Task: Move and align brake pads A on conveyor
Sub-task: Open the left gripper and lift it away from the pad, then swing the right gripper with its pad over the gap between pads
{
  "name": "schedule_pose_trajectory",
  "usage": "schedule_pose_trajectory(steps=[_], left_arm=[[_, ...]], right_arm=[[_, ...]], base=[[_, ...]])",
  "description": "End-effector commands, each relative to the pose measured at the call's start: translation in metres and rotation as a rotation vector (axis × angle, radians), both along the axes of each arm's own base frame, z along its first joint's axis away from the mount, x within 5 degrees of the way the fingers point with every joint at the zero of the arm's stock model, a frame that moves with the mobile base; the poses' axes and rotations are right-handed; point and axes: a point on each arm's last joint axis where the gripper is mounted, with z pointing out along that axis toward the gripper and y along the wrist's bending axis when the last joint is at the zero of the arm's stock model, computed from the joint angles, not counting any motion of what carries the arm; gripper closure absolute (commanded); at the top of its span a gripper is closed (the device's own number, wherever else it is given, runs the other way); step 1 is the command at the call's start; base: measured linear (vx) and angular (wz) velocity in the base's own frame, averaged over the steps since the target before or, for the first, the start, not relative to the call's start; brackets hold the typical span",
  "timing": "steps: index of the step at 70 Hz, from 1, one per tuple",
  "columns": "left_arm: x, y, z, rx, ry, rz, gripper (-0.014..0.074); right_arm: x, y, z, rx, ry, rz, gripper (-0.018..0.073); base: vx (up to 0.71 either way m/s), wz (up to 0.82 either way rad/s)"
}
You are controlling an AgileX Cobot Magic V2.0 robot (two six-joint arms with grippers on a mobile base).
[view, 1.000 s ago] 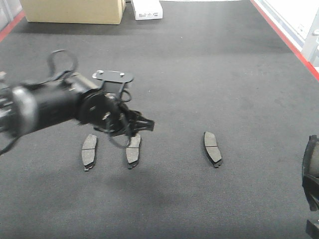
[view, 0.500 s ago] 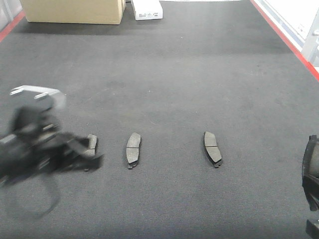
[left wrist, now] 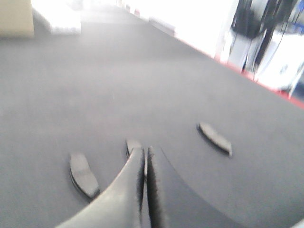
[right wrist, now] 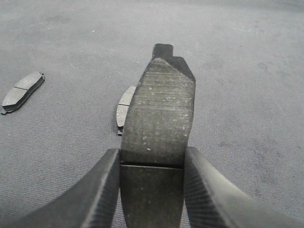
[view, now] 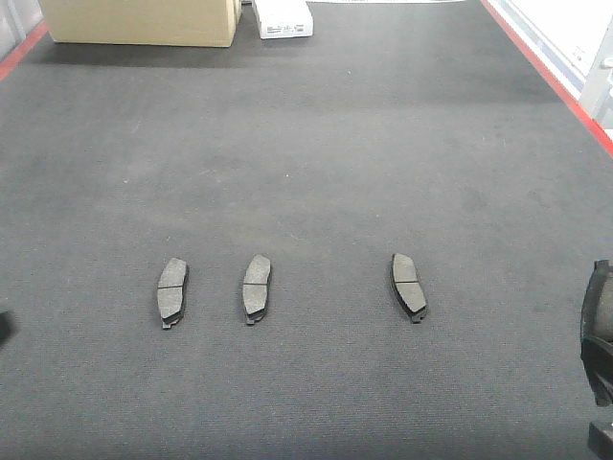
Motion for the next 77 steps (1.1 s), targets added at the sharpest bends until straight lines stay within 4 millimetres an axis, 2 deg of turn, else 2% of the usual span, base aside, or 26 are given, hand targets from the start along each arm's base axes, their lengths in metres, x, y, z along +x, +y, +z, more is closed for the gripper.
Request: schedule_pose_trajectory(steps=[1,11,42,53,60,66,77], left_arm=[[-0.011,0.005,0.014,-0.056,-0.135,-0.017,0.0604],[-0.018,0.01,0.014,-0.08,-0.17,-0.016,0.0604],[-0.018,0.01,0.014,-0.08,-0.17,-0.017,0.0604],[-0.018,0.01,0.014,-0.08,-0.17,-0.017,0.0604],[-0.018,0.01,0.014,-0.08,-0.17,-0.017,0.0604],[-0.018,0.01,0.014,-0.08,-0.17,-0.017,0.0604],[-0.018,0.01,0.014,-0.08,-0.17,-0.017,0.0603]], right_arm=[[0.004,0.001,0.017,0.013,-0.111,0.004,0.0524],[0.004,0.001,0.017,0.013,-0.111,0.004,0.0524],[0.004,0.001,0.018,0.02,-0.124,0.006,0.0524],[0.008,0.003,0.027,0.038,-0.199,0.012,0.0517],[0.02,0.006,0.039,0.043,-0.193,0.012,0.0512],[0.037,0.01,0.05,0.042,-0.14,0.01,0.051],[0.081,0.022,0.061,0.049,-0.01,0.004,0.0505]], base=[[0.0,0.0],[0.0,0.0],[0.0,0.0],[0.0,0.0],[0.0,0.0],[0.0,0.0],[0.0,0.0]])
